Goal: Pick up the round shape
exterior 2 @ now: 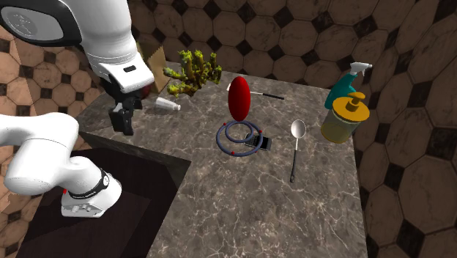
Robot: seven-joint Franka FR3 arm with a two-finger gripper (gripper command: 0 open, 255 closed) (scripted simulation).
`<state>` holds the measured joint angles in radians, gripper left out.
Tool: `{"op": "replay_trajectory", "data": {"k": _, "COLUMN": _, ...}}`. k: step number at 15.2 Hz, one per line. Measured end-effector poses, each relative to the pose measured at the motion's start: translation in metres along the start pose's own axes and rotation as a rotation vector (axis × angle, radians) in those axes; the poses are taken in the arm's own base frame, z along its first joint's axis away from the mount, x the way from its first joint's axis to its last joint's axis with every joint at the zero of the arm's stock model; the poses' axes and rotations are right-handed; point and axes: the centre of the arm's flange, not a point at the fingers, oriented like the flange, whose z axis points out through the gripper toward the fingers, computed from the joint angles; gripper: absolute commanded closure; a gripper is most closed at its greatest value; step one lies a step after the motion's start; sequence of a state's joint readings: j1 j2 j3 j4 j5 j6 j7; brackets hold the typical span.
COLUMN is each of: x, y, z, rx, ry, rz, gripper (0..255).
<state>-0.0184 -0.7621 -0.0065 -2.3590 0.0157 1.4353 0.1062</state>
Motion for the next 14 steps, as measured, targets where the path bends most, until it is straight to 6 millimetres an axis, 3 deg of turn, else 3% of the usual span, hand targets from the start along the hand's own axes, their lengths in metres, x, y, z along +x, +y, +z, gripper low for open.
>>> {"op": "replay_trajectory", "data": {"k": 3, "x": 0.009, "y": 0.001, "z": 0.002, "rx": 0.0, "ry": 0.036, "rz": -0.043, "gripper": 0}}
{"op": "replay_trajectory", "data": {"k": 11, "x": 0.073, "y": -0.003, "z": 0.009, "rx": 0.004, "ry": 0.28, "rz": -0.325, "gripper": 0}}
{"op": "replay_trajectory", "data": {"k": 14, "x": 0.097, "y": -0.014, "z": 0.007, "rx": 0.005, "ry": 0.376, "rz": -0.436, "gripper": 0}}
